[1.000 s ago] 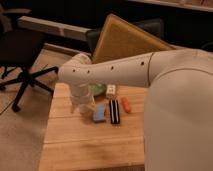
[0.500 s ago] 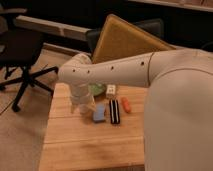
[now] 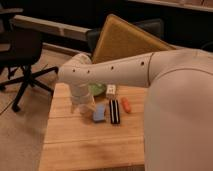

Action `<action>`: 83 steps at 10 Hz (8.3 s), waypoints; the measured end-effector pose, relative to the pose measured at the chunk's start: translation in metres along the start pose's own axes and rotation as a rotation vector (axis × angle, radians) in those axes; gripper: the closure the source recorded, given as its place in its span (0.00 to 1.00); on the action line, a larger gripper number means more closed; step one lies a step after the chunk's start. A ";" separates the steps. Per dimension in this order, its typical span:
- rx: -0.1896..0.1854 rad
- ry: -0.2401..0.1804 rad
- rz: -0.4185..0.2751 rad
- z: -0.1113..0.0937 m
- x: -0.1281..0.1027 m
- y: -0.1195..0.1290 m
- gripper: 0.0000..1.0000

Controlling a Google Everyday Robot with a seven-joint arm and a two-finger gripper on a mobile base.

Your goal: Place the white sponge in the ceramic cup

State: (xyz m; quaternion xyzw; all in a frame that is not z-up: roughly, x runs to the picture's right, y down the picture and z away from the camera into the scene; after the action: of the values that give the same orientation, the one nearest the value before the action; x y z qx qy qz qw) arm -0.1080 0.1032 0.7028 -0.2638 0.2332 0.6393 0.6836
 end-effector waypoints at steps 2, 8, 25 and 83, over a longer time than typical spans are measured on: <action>0.000 0.000 0.000 0.000 0.000 0.000 0.35; -0.018 -0.037 -0.016 -0.003 -0.011 0.000 0.35; 0.016 -0.097 -0.031 0.035 -0.047 -0.069 0.35; 0.140 -0.122 -0.209 -0.016 -0.098 -0.032 1.00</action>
State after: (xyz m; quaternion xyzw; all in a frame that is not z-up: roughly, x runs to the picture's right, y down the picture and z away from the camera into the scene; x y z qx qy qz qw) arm -0.0834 0.0180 0.7571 -0.1989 0.2065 0.5618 0.7760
